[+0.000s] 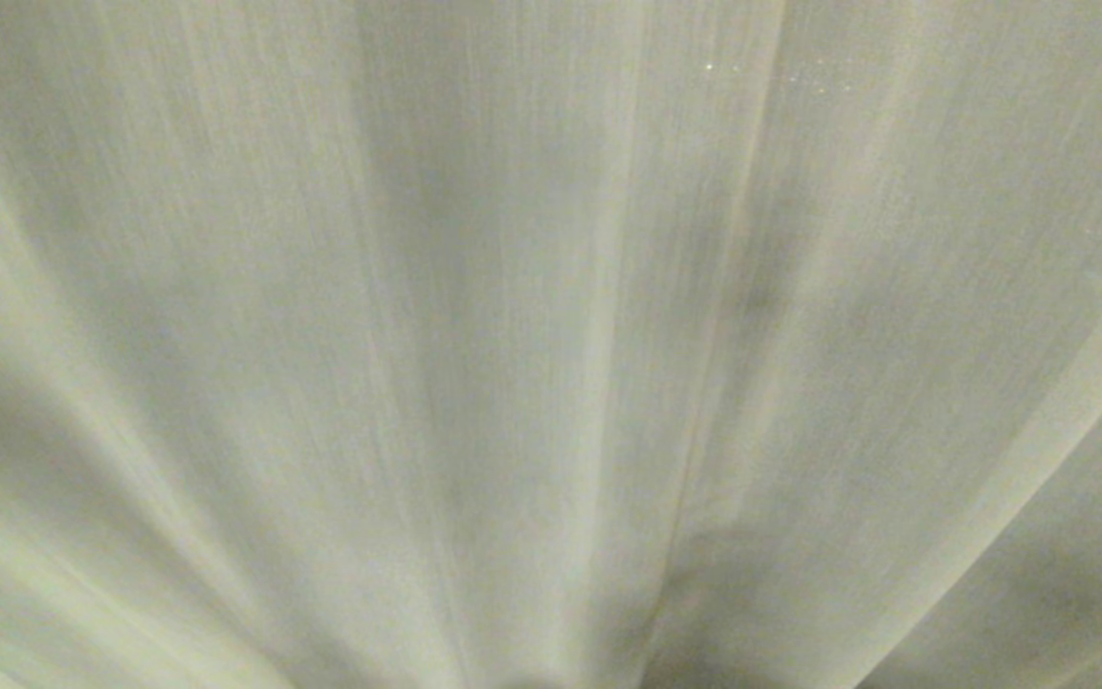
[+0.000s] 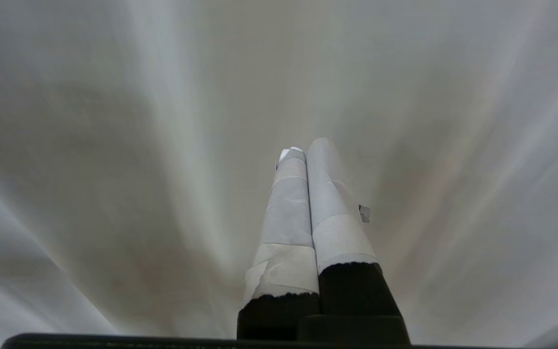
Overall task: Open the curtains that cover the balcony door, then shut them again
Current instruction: Close the outer curtains on both sides
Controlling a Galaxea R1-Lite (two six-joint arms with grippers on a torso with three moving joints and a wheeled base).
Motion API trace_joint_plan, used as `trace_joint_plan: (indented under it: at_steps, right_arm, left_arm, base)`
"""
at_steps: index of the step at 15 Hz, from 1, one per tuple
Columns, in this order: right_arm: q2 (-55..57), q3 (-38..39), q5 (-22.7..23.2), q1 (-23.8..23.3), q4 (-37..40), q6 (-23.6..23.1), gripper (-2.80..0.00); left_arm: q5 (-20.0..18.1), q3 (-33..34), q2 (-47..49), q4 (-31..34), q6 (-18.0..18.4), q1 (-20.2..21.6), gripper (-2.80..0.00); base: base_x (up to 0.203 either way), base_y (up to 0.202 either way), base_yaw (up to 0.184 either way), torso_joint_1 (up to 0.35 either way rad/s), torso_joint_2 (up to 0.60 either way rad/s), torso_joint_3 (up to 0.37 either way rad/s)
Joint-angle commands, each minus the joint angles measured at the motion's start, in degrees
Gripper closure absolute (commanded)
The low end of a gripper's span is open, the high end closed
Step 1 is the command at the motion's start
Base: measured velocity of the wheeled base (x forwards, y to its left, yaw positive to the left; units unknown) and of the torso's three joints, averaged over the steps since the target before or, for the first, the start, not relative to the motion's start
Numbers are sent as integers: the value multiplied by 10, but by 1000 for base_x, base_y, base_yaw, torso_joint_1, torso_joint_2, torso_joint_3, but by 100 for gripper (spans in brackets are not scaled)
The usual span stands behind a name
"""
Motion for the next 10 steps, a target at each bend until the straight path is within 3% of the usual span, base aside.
trace_joint_plan:
  at_steps: [1,5,10]
  right_arm:
    - [0,0,0,0,0,0,0]
    - [0,0,0,0,0,0,0]
    - [0,0,0,0,0,0,0]
  left_arm:
    - [-2,9,-26,-2,-4,-5,0]
    - [-3,64,-100,1,-27,-34,0]
    - [-3,138,-232,32,-32,-126,0]
  base:
    - [0,0,0,0,0,0]
    - [0,0,0,0,0,0]
    - [0,0,0,0,0,0]
